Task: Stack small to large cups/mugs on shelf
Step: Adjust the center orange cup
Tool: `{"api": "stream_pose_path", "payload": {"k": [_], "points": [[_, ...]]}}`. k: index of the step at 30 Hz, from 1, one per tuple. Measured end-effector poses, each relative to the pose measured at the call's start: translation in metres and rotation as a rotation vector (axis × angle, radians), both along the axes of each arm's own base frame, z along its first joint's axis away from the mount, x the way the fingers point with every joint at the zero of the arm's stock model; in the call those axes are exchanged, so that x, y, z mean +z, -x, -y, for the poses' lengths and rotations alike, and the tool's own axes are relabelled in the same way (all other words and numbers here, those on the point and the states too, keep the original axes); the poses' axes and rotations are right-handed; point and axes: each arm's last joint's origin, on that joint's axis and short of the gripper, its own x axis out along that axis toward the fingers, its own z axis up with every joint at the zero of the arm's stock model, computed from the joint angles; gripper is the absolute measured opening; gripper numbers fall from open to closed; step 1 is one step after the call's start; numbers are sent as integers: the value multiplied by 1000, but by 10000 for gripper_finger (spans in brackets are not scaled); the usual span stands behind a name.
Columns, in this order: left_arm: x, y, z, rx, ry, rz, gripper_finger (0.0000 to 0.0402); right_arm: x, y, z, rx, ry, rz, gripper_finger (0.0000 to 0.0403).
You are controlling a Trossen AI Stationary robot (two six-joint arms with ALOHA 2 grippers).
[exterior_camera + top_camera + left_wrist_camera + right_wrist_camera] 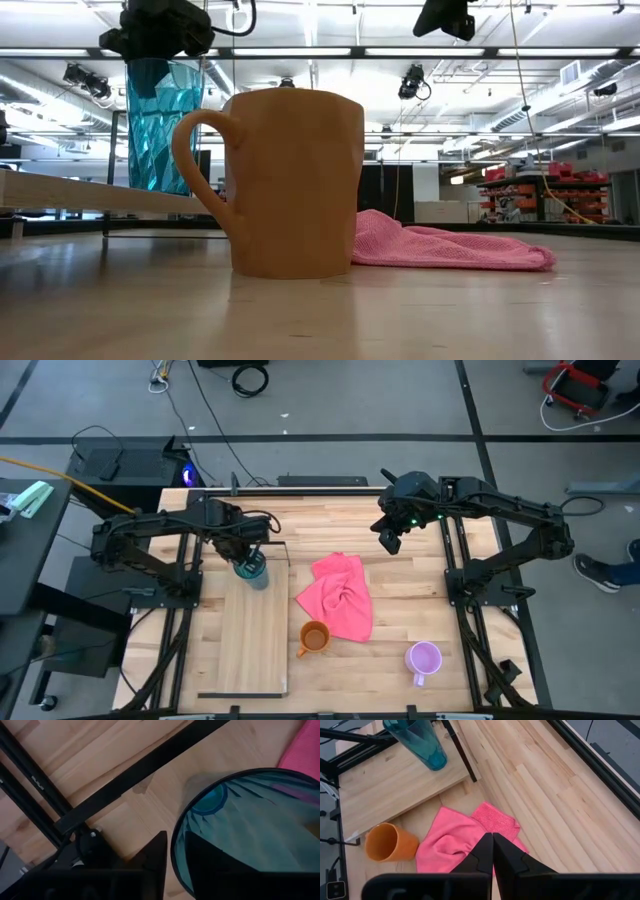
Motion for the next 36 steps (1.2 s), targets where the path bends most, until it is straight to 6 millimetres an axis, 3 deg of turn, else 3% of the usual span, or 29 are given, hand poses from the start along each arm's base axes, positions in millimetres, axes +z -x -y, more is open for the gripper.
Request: {"api": "stream_pose_path", "payload": {"k": [7,16,24,30,36], "points": [[3,1,0,19,-3,27,96,0,0,0,0,0,0,18],[35,6,1,44,-20,176,106,0,0,0,0,-1,-2,18],[76,14,9,34,-33,362,106,-1,2,0,0,-5,-21,18],[105,9,34,-34,-3,557,105,-6,6,-3,10,-18,-89,18],[109,-16,77,-123,93,725,98,-12,13,-22,93,-31,-200,18]]}}
